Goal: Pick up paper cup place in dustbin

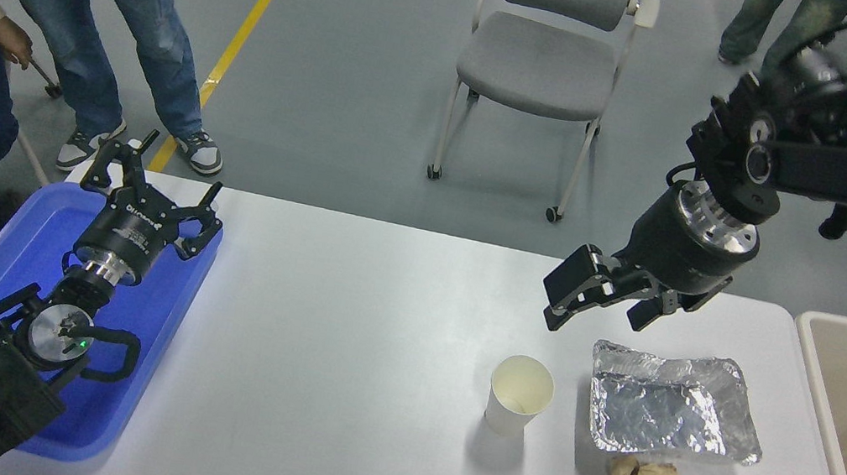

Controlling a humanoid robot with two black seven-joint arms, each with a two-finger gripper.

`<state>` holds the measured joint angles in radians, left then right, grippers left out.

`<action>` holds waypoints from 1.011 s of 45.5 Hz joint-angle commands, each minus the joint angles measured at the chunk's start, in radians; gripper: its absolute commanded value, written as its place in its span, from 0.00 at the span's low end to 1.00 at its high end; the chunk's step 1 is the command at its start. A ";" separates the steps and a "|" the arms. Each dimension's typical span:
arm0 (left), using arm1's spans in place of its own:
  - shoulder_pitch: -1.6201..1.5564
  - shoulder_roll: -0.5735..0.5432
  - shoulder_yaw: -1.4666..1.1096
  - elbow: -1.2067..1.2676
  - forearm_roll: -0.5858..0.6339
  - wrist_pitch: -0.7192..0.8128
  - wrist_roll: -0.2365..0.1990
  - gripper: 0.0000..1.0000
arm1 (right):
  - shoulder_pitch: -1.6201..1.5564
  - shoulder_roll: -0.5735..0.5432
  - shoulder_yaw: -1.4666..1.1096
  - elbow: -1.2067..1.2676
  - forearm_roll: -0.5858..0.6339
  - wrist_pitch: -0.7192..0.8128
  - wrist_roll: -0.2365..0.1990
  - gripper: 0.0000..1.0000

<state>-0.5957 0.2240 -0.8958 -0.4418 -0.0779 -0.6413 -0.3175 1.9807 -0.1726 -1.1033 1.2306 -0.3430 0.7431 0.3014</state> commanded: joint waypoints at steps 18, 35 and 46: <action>0.001 0.000 -0.002 0.000 0.000 0.000 0.000 1.00 | -0.353 0.051 0.016 -0.129 -0.004 -0.396 -0.001 1.00; 0.001 0.000 -0.002 0.000 0.000 0.000 0.000 1.00 | -0.477 0.093 0.019 -0.224 -0.007 -0.479 -0.001 1.00; 0.001 0.000 -0.002 0.000 0.000 -0.001 0.000 1.00 | -0.537 0.093 0.029 -0.230 -0.019 -0.560 -0.001 1.00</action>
<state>-0.5951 0.2240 -0.8973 -0.4418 -0.0777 -0.6413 -0.3175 1.5119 -0.0874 -1.0803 1.0220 -0.3530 0.2634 0.3006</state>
